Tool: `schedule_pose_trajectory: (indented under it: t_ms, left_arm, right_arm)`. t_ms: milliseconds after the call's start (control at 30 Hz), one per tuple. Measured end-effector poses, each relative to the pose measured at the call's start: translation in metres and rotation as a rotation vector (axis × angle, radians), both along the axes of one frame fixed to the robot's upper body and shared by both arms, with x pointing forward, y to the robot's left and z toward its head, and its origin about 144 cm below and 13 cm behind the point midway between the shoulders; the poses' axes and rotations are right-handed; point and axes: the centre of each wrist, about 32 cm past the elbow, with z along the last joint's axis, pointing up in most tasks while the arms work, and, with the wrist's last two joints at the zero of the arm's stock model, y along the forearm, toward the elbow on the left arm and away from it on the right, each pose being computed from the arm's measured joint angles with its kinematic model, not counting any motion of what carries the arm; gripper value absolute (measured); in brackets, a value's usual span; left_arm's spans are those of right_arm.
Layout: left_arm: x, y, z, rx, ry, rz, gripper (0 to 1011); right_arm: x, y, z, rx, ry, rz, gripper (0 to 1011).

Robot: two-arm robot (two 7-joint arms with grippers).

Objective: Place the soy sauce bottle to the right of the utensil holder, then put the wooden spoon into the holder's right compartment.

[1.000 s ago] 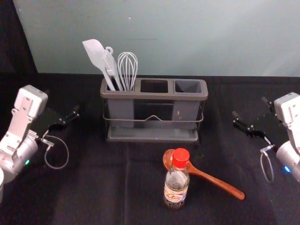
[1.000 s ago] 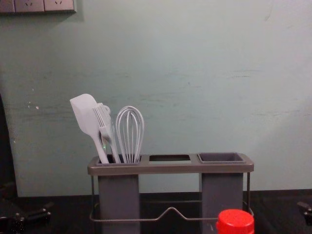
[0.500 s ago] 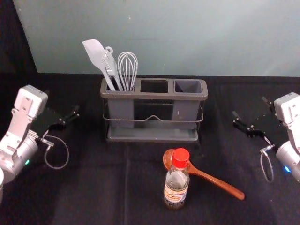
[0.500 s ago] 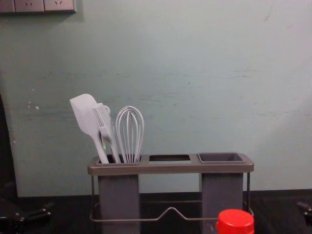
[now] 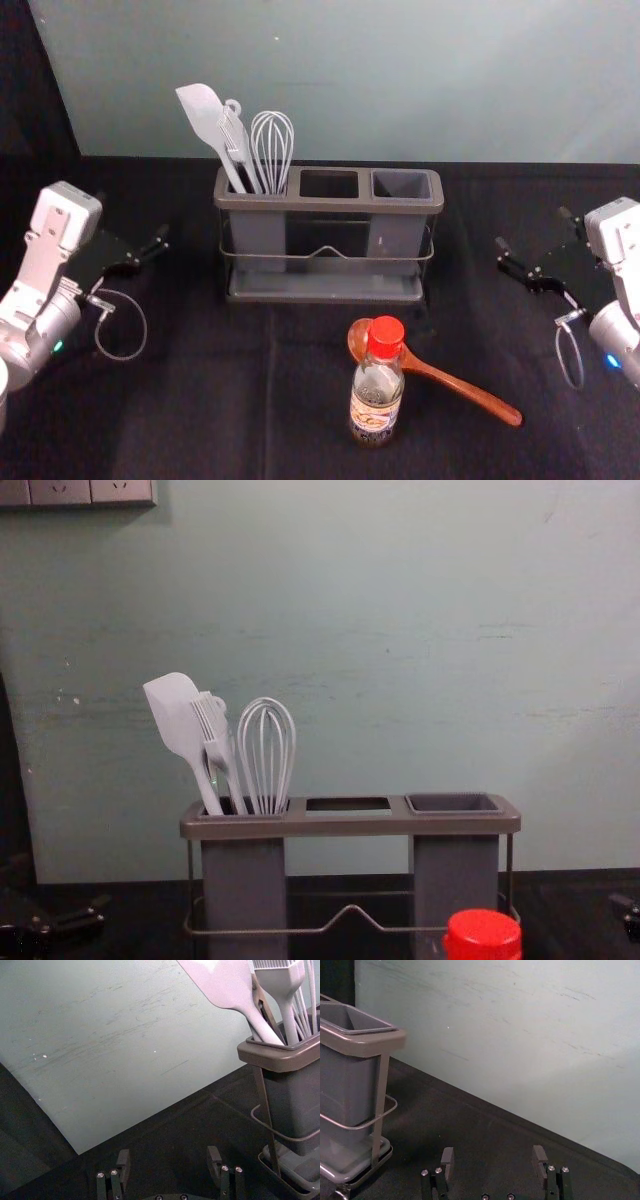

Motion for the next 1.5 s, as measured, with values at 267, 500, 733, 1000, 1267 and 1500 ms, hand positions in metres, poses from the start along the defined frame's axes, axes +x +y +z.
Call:
schedule_pose_trajectory:
  t_ms: [267, 500, 733, 1000, 1267, 1500]
  left_arm:
    - [0.0, 0.0, 0.0, 0.0, 0.0, 0.0, 1005]
    - [0.0, 0.0, 0.0, 0.0, 0.0, 0.0, 1005]
    - [0.0, 0.0, 0.0, 0.0, 0.0, 0.0, 1005]
    - [0.0, 0.0, 0.0, 0.0, 0.0, 0.0, 1005]
    - [0.0, 0.0, 0.0, 0.0, 0.0, 0.0, 1005]
    - [0.0, 0.0, 0.0, 0.0, 0.0, 0.0, 1005]
  right_arm:
    - [-0.008, -0.006, 0.01, 0.025, -0.038, 0.026, 1002]
    - [-0.027, -0.016, 0.021, 0.083, -0.056, 0.084, 1002]
    - [-0.046, -0.024, 0.029, 0.104, -0.046, 0.154, 1003]
    - [-0.066, -0.036, 0.036, 0.163, -0.022, 0.233, 1002]
    - [-0.077, -0.048, 0.037, 0.198, 0.005, 0.287, 1002]
    - [-0.08, -0.055, 0.034, 0.222, 0.025, 0.338, 1002]
